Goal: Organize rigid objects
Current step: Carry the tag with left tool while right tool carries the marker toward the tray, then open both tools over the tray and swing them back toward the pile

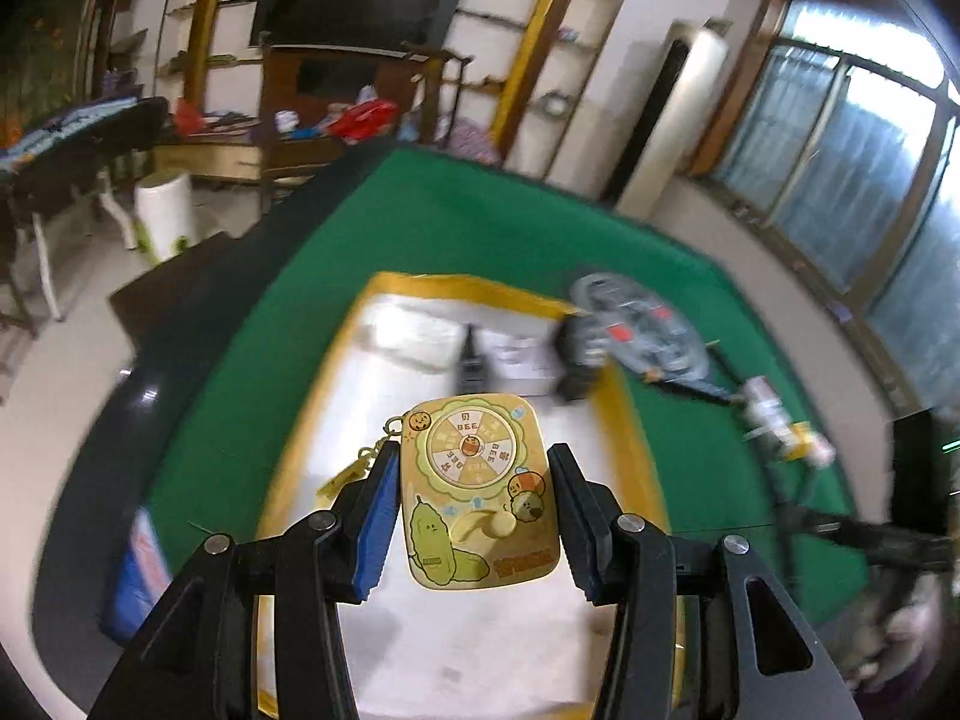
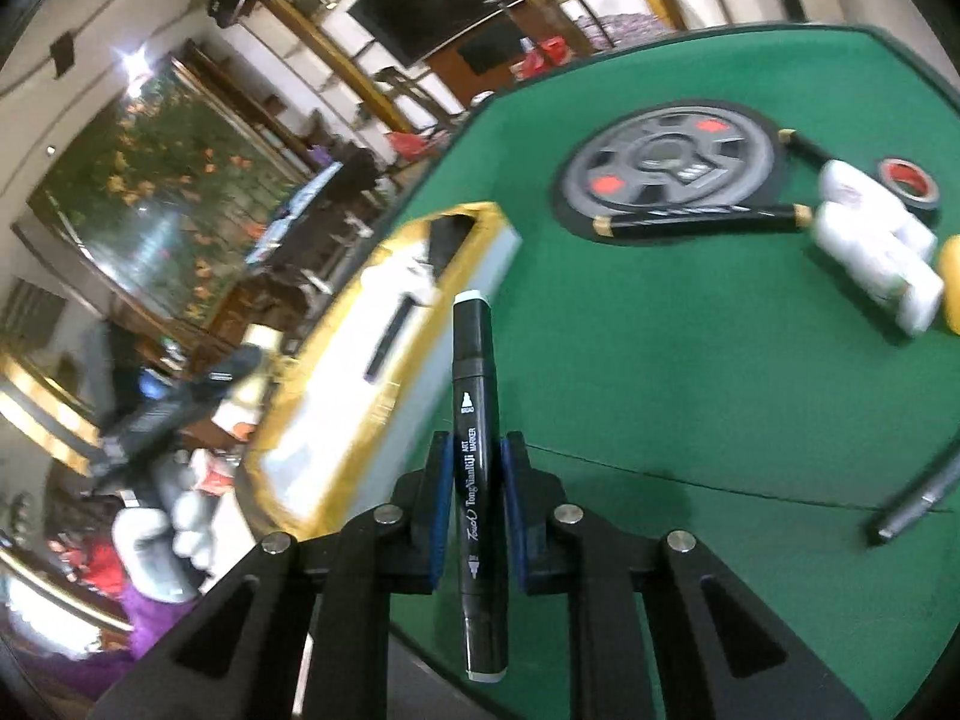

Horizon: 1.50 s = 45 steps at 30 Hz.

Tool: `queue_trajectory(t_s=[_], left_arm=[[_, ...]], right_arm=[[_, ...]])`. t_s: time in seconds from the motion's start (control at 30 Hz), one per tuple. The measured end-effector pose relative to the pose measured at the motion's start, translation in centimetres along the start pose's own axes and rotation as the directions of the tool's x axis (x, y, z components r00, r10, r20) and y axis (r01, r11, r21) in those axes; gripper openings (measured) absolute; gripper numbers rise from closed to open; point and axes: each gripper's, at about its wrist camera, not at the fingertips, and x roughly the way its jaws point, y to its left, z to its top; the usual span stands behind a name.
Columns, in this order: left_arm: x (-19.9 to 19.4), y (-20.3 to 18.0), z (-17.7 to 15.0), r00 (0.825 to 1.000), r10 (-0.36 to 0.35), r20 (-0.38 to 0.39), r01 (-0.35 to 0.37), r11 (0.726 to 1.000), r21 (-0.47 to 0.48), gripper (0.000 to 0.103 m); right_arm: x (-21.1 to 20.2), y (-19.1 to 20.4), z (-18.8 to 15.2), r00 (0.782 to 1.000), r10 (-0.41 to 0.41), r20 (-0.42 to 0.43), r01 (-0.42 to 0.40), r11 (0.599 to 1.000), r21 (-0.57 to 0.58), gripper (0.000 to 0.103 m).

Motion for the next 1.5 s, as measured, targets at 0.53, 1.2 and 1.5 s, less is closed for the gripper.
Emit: queue_trajectory(t_s=[0.53, 1.2, 1.5], left_arm=[[9.6, 1.2, 2.9, 0.966, 0.156, -0.206, -0.144, 0.987, 0.073, 0.054], [-2.8, 1.5, 0.6, 0.997, 0.021, 0.081, -0.016, 0.998, -0.060, 0.079], [-3.1, -5.7, -1.1, 0.992, -0.097, 0.078, 0.093, 0.995, 0.044, 0.080]], right_arm=[[12.4, 8.2, 5.4, 0.988, 0.081, -0.134, -0.072, 0.995, 0.070, 0.016], [12.9, 10.3, 5.1, 0.992, -0.126, -0.013, 0.125, 0.988, -0.091, 0.046], [1.0, 7.1, -0.4, 0.950, -0.206, 0.235, 0.226, 0.972, -0.064, 0.071]])
